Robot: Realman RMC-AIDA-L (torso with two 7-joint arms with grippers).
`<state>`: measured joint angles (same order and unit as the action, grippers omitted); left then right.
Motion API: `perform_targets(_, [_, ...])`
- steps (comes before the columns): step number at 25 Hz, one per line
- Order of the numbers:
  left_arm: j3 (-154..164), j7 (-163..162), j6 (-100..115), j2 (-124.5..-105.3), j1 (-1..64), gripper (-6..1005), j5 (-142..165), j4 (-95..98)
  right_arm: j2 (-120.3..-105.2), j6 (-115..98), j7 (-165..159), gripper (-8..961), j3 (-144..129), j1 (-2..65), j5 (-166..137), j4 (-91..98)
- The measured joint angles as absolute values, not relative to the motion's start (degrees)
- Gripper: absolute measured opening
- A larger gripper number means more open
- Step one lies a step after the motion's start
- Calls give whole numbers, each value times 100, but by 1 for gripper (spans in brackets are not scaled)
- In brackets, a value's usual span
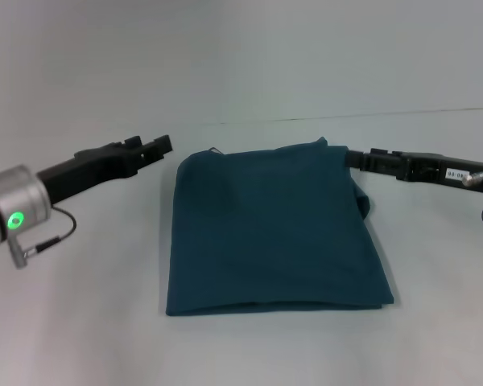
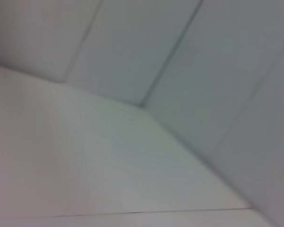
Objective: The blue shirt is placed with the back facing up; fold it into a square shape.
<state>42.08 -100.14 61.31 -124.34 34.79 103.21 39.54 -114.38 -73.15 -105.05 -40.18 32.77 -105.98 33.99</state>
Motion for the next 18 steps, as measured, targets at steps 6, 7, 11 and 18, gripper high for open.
perform_targets(6, [3889, -9398, 7846, -12437, 2963, 681, 9780, 3970, -11457, -8146, -9441, 897, -3942, 3203, -10582, 3409])
perform_targets(7, [3799, -9282, 8088, -12435, 2912, 719, 9777, 3915, -11471, -8256, -9261, 914, -3941, 3197, -10582, 3411])
perform_targets(11, [3631, -8814, 8745, -12434, 2763, 871, 9813, 3692, -11494, -8395, -8956, 930, -3965, 3222, -10582, 3419])
perform_targets(18, [3481, -8018, 8963, -12445, 2641, 884, 9801, 3249, -11527, -8603, -8705, 931, -3997, 3386, -10586, 3417])
